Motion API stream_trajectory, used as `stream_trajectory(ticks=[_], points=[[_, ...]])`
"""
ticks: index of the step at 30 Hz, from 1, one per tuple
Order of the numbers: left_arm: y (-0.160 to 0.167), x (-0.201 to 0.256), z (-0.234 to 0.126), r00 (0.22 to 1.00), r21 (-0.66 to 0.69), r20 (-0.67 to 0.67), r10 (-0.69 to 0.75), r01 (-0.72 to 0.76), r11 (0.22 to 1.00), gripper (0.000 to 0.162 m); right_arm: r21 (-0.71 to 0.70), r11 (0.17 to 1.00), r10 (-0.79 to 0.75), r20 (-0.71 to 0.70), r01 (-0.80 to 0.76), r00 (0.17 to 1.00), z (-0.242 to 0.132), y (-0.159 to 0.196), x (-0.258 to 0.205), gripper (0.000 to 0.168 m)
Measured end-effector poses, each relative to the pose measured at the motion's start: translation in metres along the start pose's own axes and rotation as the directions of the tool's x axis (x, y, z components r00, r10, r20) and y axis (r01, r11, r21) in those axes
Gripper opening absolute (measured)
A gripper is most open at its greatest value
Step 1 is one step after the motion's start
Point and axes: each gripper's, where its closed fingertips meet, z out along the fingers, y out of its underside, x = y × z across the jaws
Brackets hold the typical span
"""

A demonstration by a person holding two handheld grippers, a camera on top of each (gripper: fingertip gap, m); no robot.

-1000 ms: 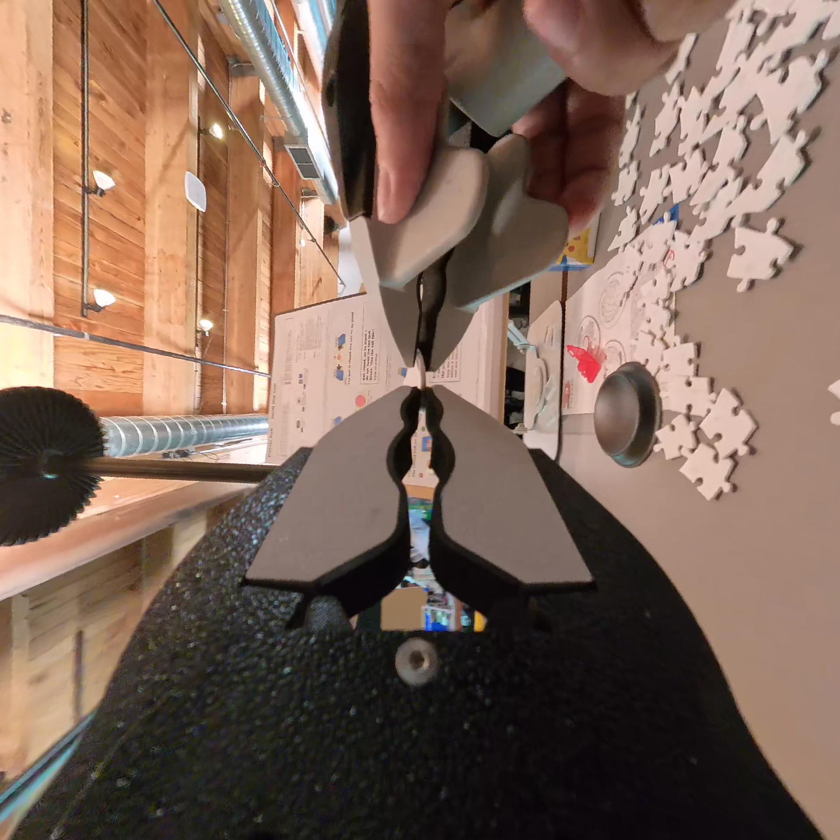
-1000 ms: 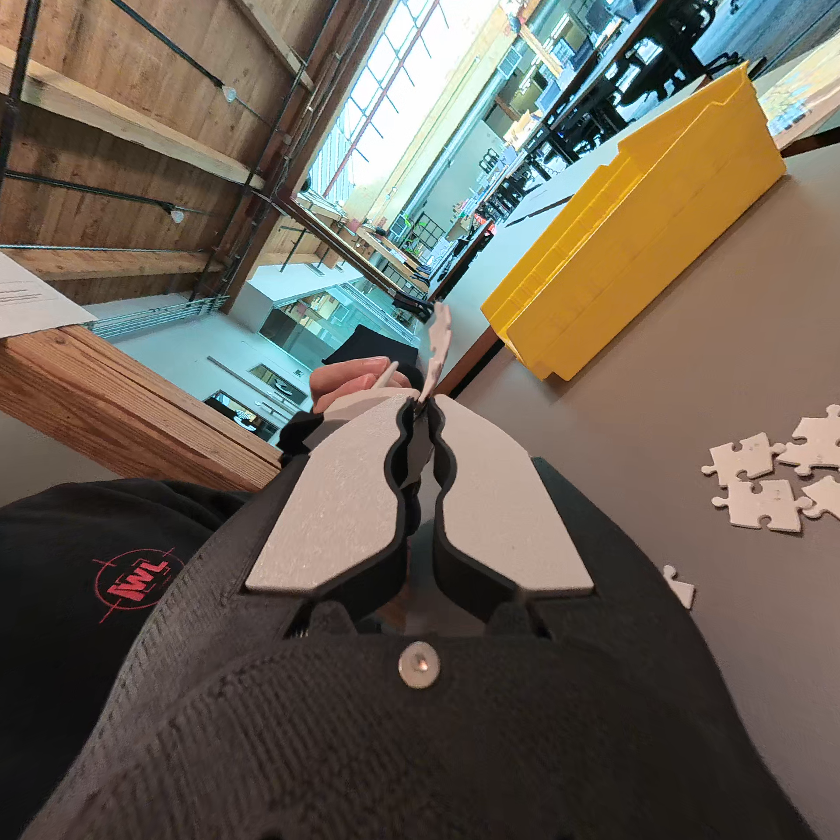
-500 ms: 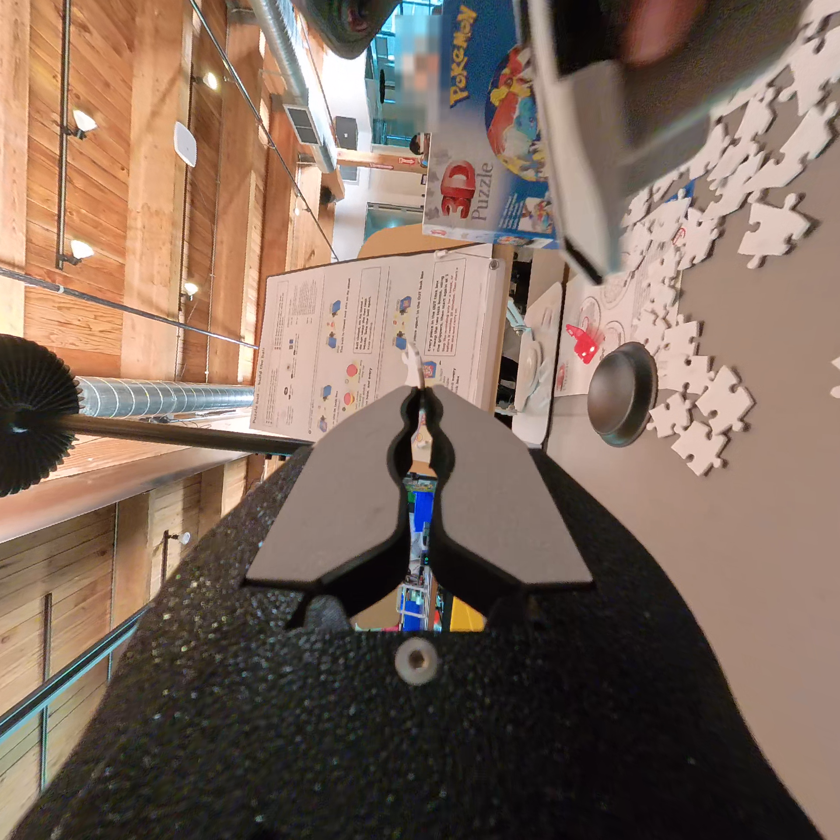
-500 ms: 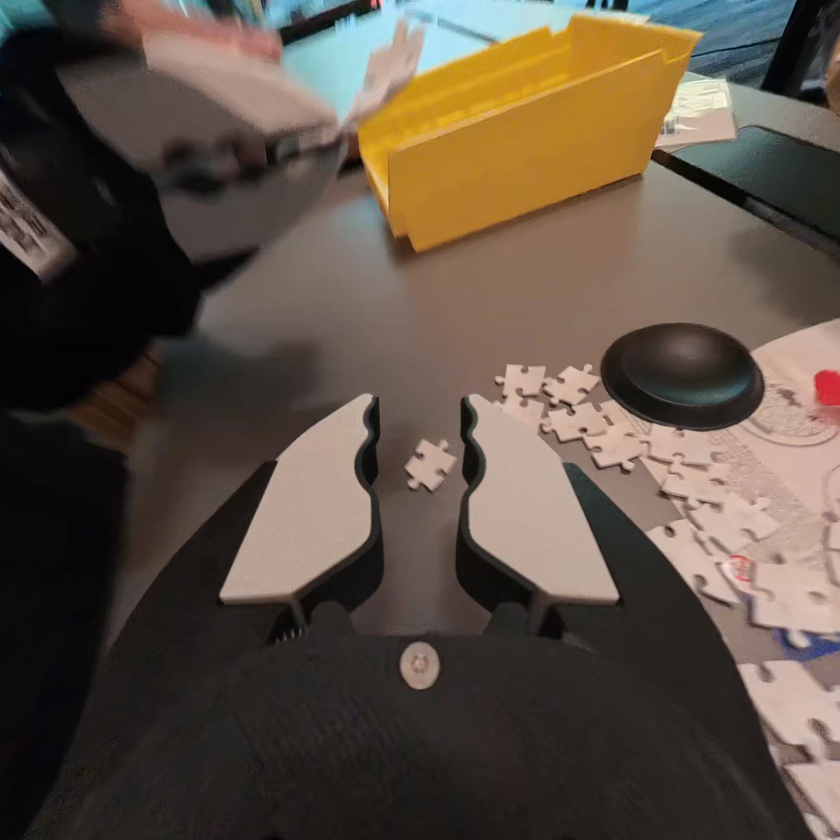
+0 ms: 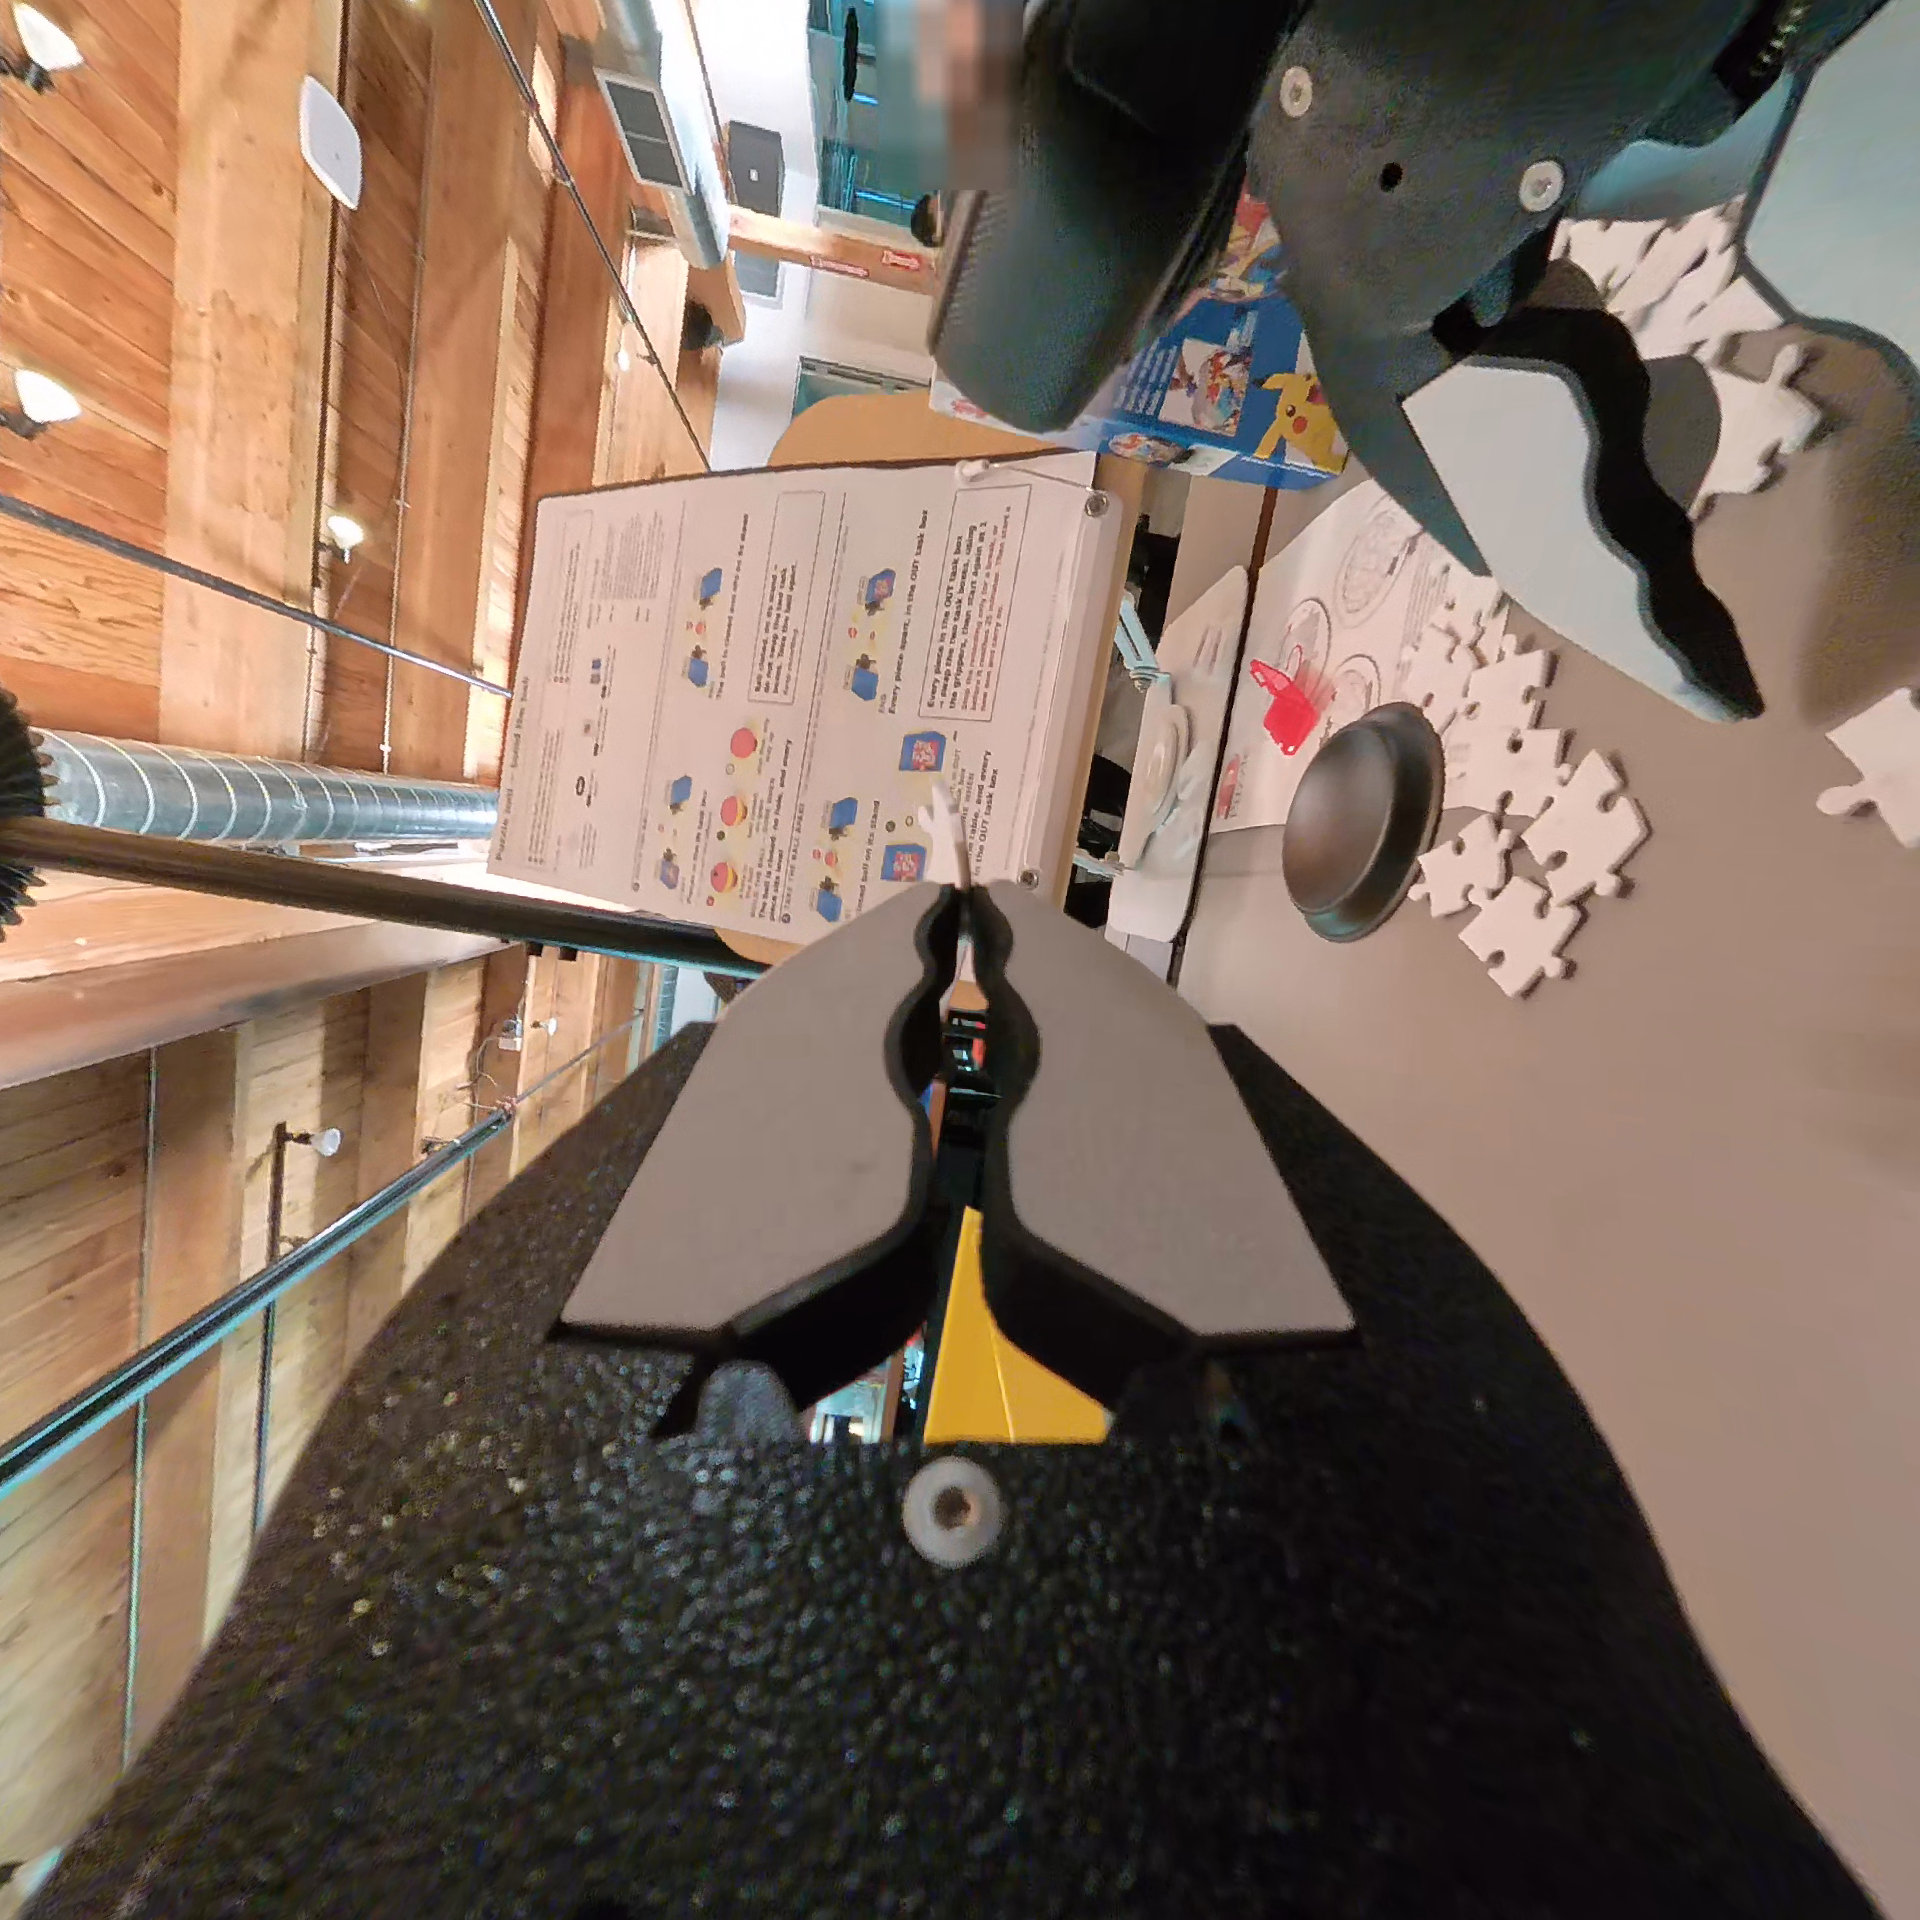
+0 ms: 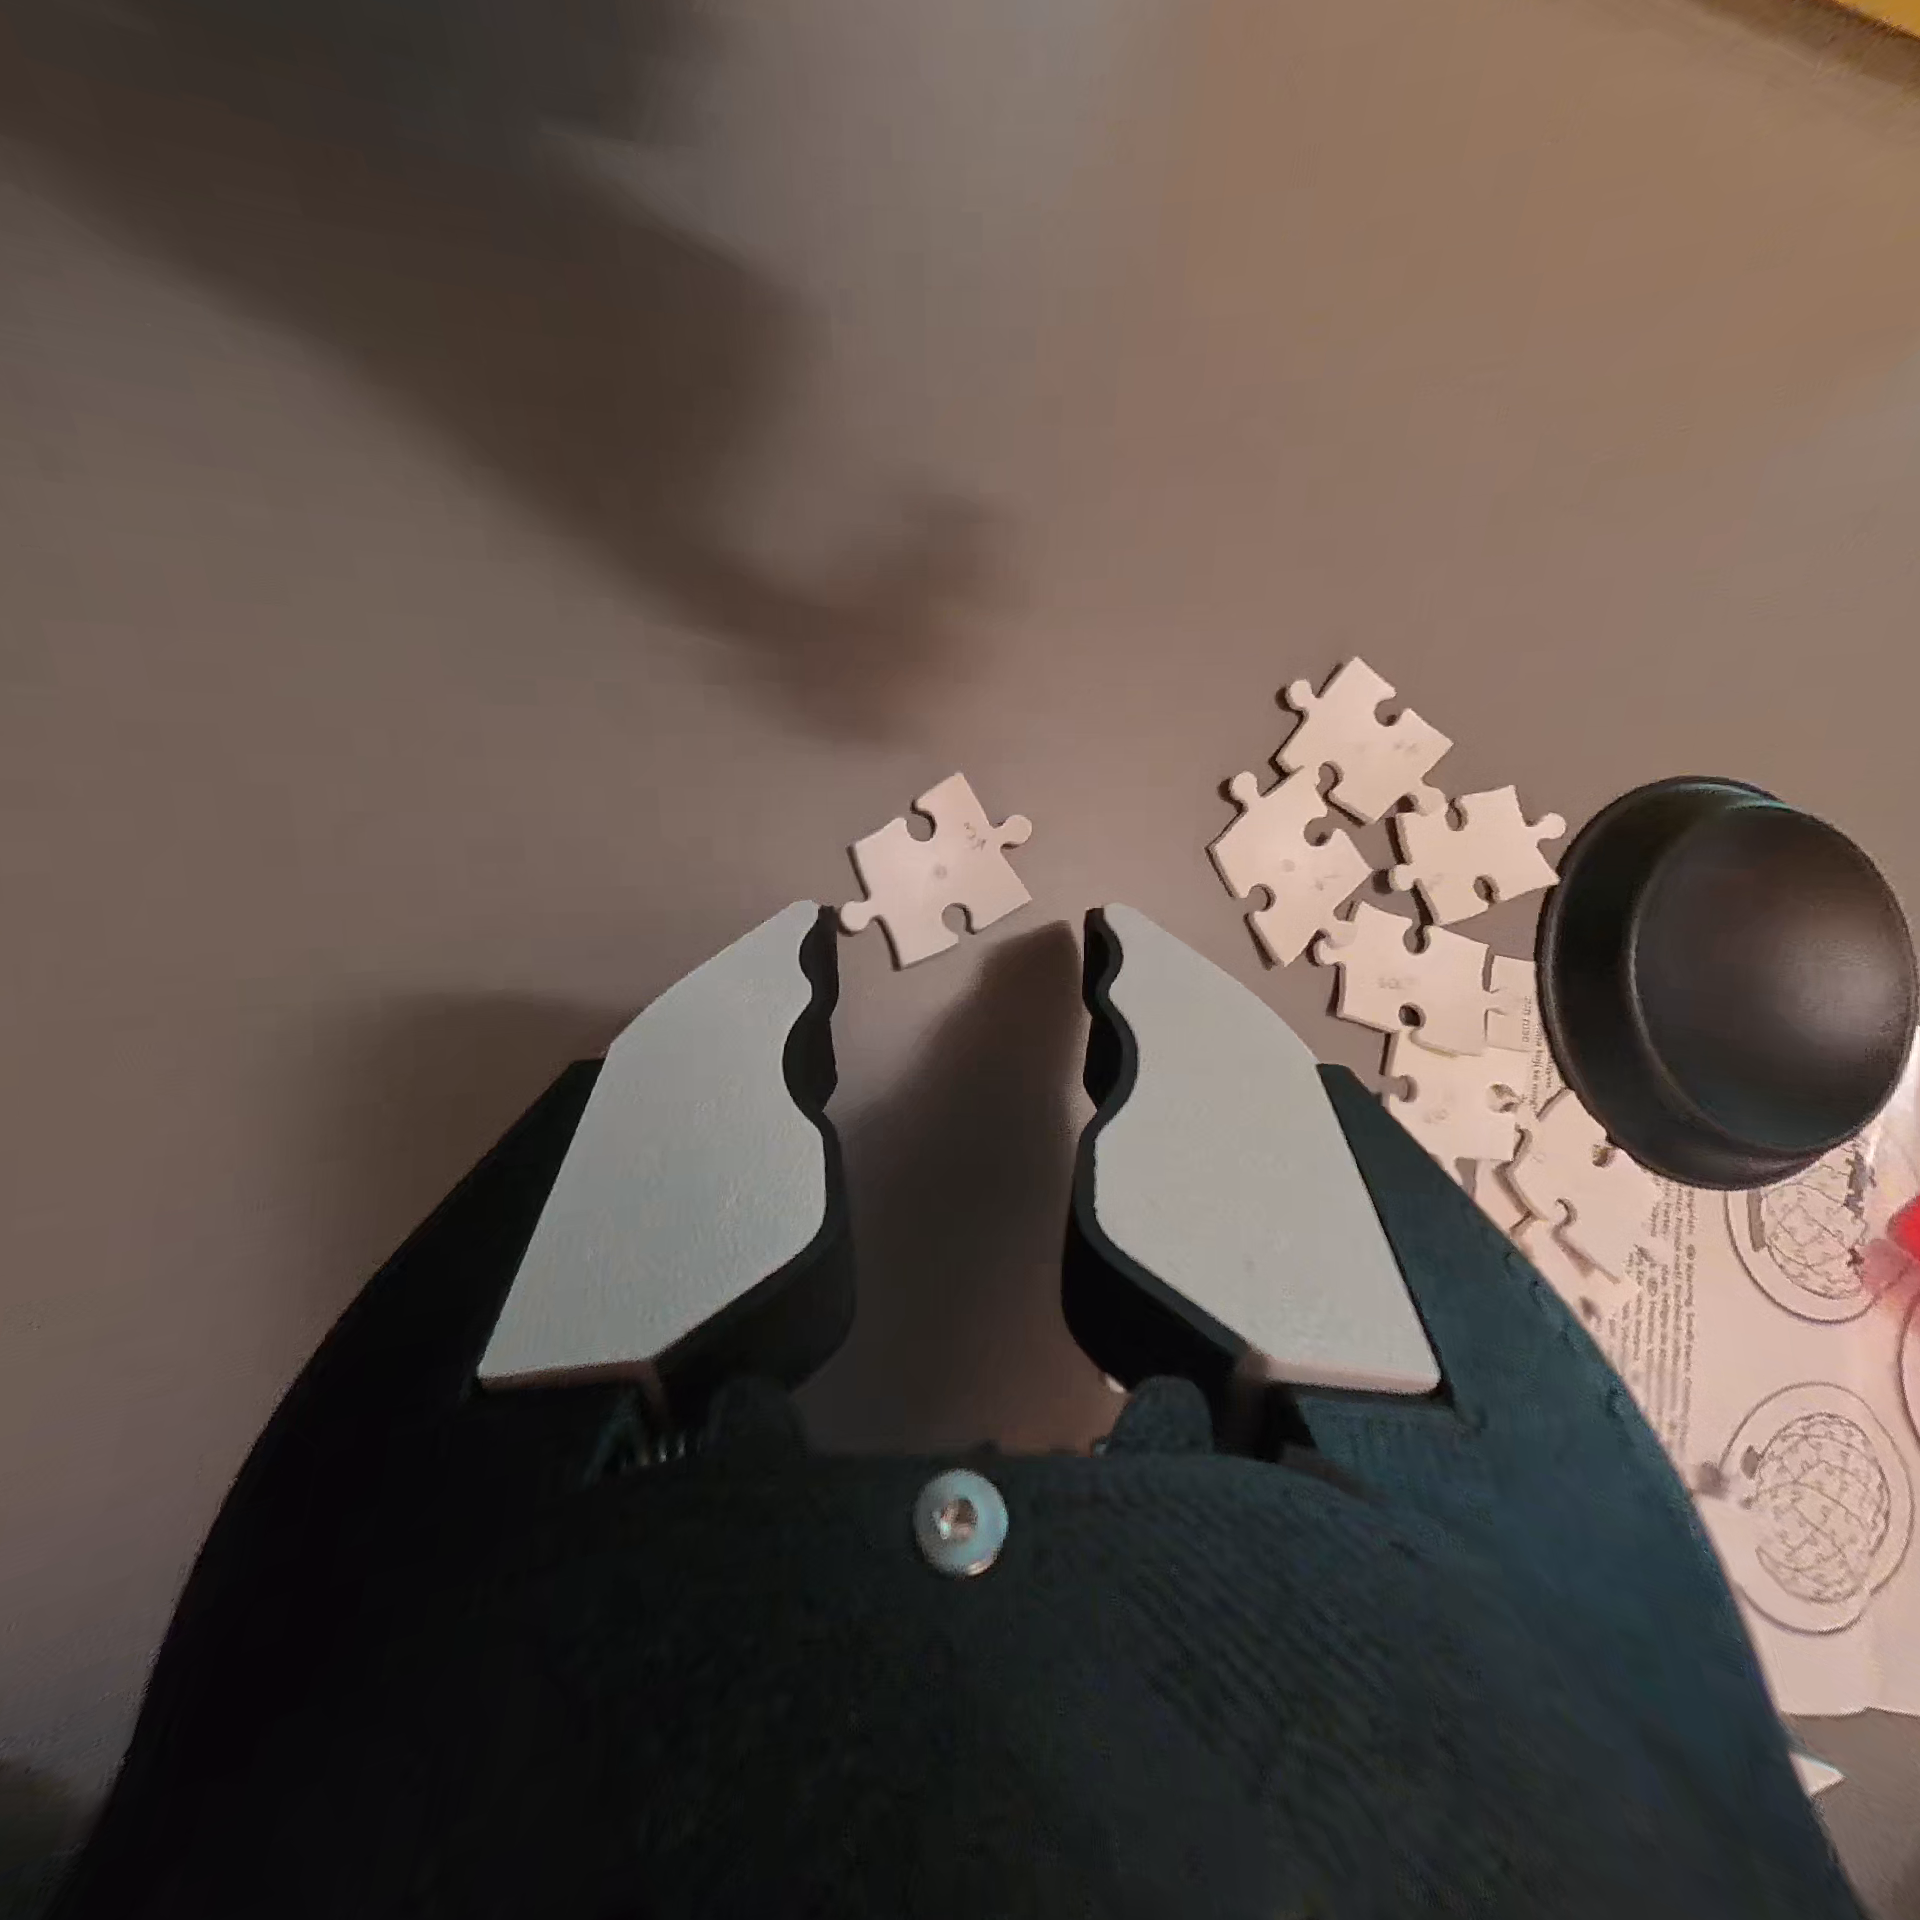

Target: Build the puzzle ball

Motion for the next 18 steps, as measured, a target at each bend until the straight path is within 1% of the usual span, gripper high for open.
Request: stream_trajectory(ticks=[4, 7, 12, 15, 18], points=[[0.005, 0.003, -0.004, 0.999, 0.001, -0.012, -0.034, 0.034, 0.999, 0.001, -0.004, 1.000, 0.024, 0.051, -0.024, 0.998, 0.005, -0.002, -0.003, 0.045], [0.010, 0.005, -0.005, 0.999, -0.010, -0.012, -0.031, 0.031, 0.999, 0.001, -0.015, 0.997, 0.072, 0.094, -0.071, 0.993, 0.007, -0.004, -0.012, 0.036], [0.012, 0.006, -0.005, 0.999, -0.002, -0.009, -0.043, 0.043, 0.999, 0.001, -0.006, 0.987, 0.159, 0.070, -0.159, 0.985, 0.008, -0.008, -0.018, 0.037], [0.010, 0.008, -0.003, 0.999, 0.010, -0.012, -0.035, 0.035, 0.999, 0.001, 0.040, 0.972, 0.227, 0.066, -0.230, 0.972, 0.004, -0.016, -0.020, 0.039], [0.004, 0.008, -0.001, 0.998, 0.034, -0.016, -0.059, 0.060, 0.998, 0.001, 0.157, 0.949, 0.272, 0.026, -0.272, 0.962, -0.017, -0.029, -0.008, 0.039]])
